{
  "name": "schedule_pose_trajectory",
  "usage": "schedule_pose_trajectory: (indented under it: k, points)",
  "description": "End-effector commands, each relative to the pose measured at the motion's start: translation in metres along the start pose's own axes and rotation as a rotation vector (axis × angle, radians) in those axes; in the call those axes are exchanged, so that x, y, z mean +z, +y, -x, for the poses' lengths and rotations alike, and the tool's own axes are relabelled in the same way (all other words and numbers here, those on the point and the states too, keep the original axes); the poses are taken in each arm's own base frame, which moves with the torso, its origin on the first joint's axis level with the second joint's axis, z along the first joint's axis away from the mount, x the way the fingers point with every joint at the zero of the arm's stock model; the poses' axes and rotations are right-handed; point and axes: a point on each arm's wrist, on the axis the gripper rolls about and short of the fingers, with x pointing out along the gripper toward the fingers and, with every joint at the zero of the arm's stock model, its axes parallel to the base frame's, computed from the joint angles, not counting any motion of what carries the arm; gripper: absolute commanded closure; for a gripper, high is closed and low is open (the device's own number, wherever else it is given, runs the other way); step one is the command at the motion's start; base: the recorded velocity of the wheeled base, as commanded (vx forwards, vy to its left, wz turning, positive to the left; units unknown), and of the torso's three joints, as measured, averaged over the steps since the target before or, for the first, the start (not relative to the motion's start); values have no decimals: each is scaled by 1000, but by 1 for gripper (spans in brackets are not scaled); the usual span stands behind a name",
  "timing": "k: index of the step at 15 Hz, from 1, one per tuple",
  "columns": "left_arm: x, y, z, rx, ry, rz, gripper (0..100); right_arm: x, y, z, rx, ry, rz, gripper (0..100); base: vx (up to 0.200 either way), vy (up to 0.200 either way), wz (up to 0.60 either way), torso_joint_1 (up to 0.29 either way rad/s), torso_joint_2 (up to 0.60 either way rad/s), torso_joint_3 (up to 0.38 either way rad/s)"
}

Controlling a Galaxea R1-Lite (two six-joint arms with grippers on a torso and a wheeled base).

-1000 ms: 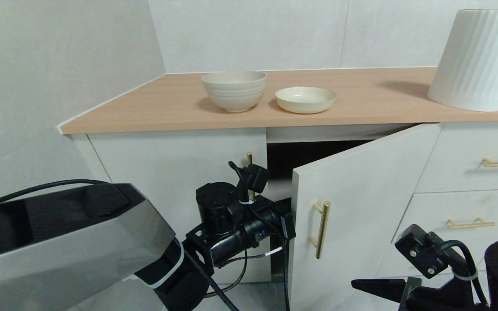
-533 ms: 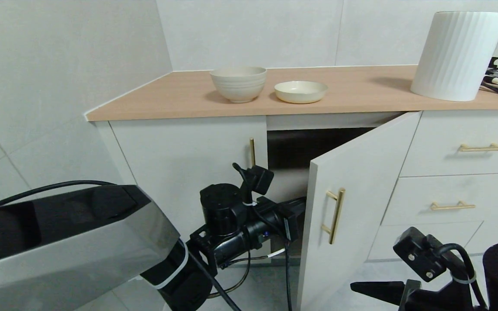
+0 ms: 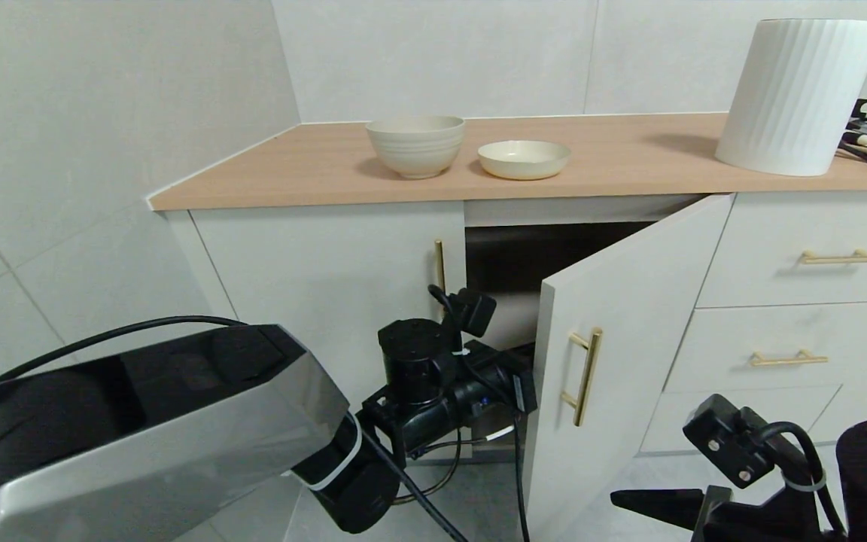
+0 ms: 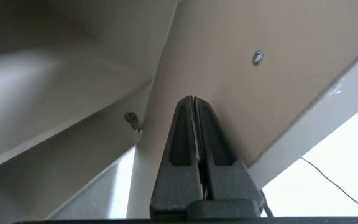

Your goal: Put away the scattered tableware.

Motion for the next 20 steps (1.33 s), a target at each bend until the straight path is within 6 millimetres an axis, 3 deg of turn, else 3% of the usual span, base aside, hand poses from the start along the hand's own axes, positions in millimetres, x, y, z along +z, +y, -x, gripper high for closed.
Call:
schedule_pose_trajectory:
  k: [1, 5, 6, 11, 14, 18, 20]
  points:
    - [-5, -17, -3, -21, 6, -5, 100, -3, 4, 1, 22, 13, 10, 0, 0, 0, 0, 0, 0, 0]
    - [-28, -104, 7, -199, 86, -60, 100, -24, 16, 15, 131, 68, 122, 0, 0, 0, 0, 0, 0, 0]
    - [-33, -110, 11, -212, 106, -77, 100, -28, 16, 19, 166, 80, 160, 0, 0, 0, 0, 0, 0, 0]
    - [-26, -89, 12, -157, 93, -80, 100, -27, 16, 23, 184, 60, 191, 0, 0, 0, 0, 0, 0, 0]
    - [3, -68, 27, -83, 62, -81, 100, -14, 12, 19, 153, -20, 168, 0, 0, 0, 0, 0, 0, 0]
    - [59, -44, 81, 68, 76, -103, 100, 9, 0, 11, 29, -98, 82, 0, 0, 0, 0, 0, 0, 0]
    - [86, -34, 122, 165, 95, -185, 100, 23, -2, 3, -65, -158, 68, 0, 0, 0, 0, 0, 0, 0]
